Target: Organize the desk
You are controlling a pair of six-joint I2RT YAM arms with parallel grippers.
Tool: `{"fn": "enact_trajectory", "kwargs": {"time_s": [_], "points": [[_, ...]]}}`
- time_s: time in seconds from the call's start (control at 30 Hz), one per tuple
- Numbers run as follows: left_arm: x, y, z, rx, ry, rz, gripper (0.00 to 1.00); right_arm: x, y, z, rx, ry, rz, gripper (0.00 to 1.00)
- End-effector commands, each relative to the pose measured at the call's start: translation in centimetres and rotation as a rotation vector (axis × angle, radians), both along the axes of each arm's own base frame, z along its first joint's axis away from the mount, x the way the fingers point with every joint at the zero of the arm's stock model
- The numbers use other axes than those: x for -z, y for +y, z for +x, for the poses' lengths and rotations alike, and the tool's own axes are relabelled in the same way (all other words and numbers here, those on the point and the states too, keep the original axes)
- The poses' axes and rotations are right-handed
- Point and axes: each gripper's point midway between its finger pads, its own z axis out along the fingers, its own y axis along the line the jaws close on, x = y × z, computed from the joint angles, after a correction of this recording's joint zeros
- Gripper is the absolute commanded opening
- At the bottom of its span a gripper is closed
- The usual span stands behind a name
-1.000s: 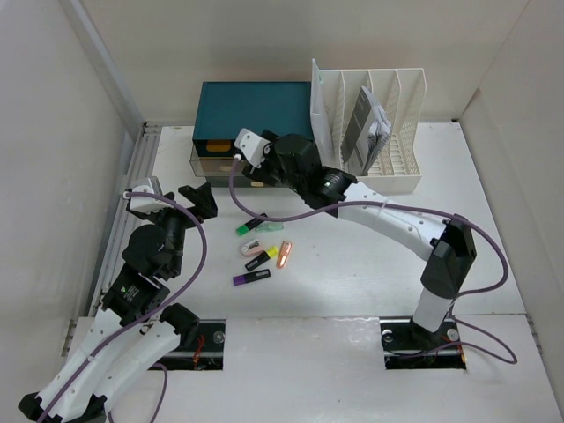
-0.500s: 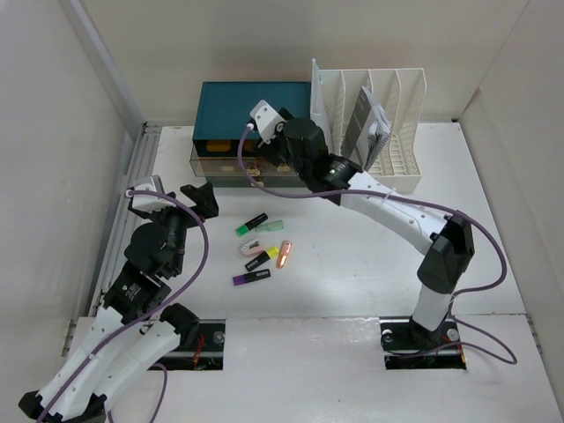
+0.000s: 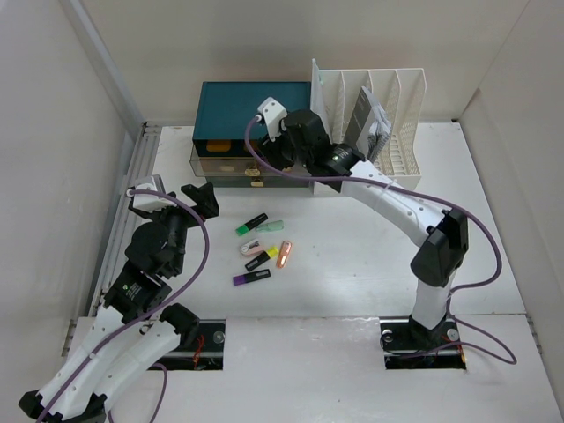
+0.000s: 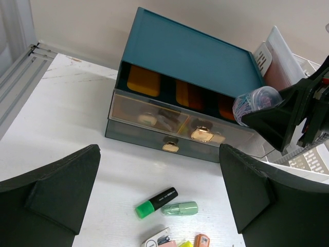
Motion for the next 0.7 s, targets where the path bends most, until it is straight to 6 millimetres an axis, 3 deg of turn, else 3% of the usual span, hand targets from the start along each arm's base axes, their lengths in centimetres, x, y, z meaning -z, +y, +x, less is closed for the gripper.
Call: {"fn": "enact_trajectory", "kwargs": {"time_s": [0.0,0.27,0.4,0.43,0.67], "points": [[-1.0,0.0,0.0,-0.001,-0.029,-0.024,1.0,-2.9,0.4,0.0,-0.015,0.008,0.102,0.25],[-1.0,0.2,0.0,-0.01,-0.029,-0.024,1.0,-1.9,-0.7,1.3,0.027,0.107,0.165,0.25],[-1.0,0.2,0.0,-0.01,-0.029,-0.024,1.0,-0.5,-0.6,1.3,0.017,0.153,0.151,0.25],[-1.0,0.2,0.0,-0.01,-0.029,-0.024,1.0,-1.1,-0.4,1.3,0.008,0.152,0.17,0.26],[-0.6,0.1,0.2,-0.01,-0.014,-0.014,1.0,-0.4,-0.7,1.1,0.002,0.196,0.145,0.28]]}}
